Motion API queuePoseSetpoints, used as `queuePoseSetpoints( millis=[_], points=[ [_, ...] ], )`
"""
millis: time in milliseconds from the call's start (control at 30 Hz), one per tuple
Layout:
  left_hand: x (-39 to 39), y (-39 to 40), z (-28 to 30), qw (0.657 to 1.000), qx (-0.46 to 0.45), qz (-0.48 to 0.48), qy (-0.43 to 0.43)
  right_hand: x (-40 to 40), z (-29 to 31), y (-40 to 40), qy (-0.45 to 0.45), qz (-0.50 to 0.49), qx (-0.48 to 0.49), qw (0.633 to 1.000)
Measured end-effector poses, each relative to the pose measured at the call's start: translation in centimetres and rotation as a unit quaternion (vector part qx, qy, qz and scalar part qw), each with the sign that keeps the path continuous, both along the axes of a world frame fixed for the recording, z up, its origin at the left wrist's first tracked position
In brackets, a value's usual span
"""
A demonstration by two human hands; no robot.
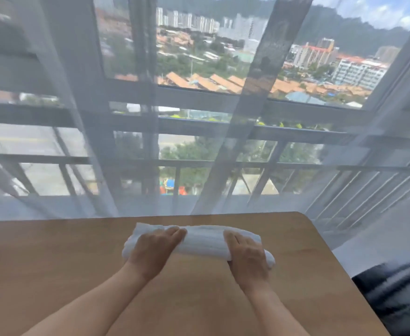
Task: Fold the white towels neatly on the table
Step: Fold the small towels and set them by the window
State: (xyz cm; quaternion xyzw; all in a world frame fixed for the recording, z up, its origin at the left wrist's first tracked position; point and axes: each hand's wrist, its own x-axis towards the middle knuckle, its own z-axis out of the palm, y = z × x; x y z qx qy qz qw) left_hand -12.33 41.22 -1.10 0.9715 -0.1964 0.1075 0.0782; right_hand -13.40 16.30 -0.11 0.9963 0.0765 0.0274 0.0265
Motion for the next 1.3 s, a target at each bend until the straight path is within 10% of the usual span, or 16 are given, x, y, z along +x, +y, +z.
queuePoseSetpoints(
  millis=[600, 1300],
  points=[
    [-19.3, 35.8, 16.3, 0.959, 0.070, 0.187, -0.199, -8.7, 15.0, 37.0, -0.172, 0.226, 0.071, 0.956],
    [-13.4, 69.7, 23.0, 0.921, 0.183, 0.274, -0.207, 2.1, 18.2, 72.7, -0.186, 0.310, 0.162, 0.918]
  ],
)
